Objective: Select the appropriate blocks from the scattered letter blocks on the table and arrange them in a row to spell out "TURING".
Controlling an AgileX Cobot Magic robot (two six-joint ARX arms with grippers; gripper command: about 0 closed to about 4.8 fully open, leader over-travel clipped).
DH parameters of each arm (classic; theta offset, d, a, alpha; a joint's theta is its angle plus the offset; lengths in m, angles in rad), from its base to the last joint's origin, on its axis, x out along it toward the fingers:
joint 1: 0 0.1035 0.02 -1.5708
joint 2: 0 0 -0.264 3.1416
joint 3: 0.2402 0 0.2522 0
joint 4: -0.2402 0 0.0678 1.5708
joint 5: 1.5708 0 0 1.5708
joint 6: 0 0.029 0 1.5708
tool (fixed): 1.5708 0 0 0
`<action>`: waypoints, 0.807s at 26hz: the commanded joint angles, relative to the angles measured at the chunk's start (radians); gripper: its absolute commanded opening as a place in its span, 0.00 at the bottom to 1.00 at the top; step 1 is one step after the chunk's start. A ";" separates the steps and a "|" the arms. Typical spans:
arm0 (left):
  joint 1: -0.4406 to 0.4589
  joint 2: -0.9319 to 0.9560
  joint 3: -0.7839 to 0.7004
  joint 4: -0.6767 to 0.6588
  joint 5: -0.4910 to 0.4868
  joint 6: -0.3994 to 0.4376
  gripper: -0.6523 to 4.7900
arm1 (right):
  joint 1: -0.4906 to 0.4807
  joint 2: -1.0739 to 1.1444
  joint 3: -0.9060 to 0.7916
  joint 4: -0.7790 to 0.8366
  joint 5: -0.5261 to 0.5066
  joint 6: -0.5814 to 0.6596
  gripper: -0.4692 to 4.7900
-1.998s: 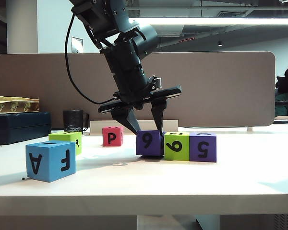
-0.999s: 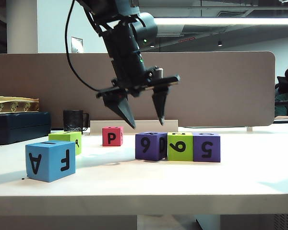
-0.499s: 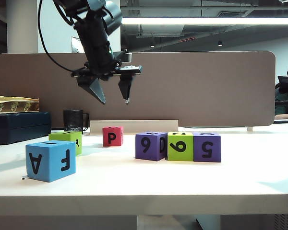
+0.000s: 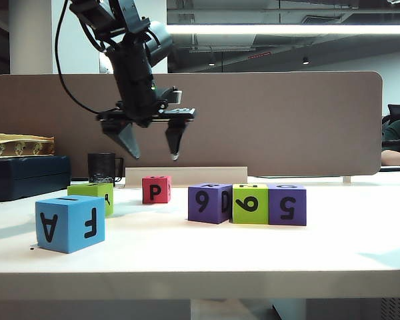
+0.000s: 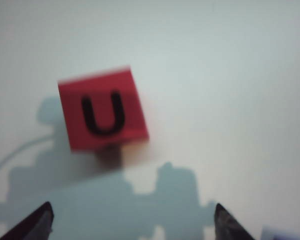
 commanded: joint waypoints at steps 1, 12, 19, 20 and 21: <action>-0.001 -0.053 0.006 -0.129 0.048 0.021 0.87 | 0.000 -0.002 0.007 0.009 -0.003 -0.003 0.09; -0.003 -0.177 -0.007 -0.686 0.164 0.126 0.86 | 0.001 -0.002 0.007 0.005 -0.159 -0.002 0.09; -0.014 -0.176 -0.054 -0.737 0.216 0.131 0.86 | 0.000 -0.002 0.006 -0.053 -0.257 -0.002 0.09; -0.020 -0.176 -0.061 -0.737 0.215 0.124 0.86 | 0.000 -0.002 0.007 -0.053 -0.257 -0.002 0.09; -0.024 -0.176 -0.067 -0.737 0.216 0.125 0.87 | 0.000 -0.002 0.007 -0.053 -0.257 -0.002 0.09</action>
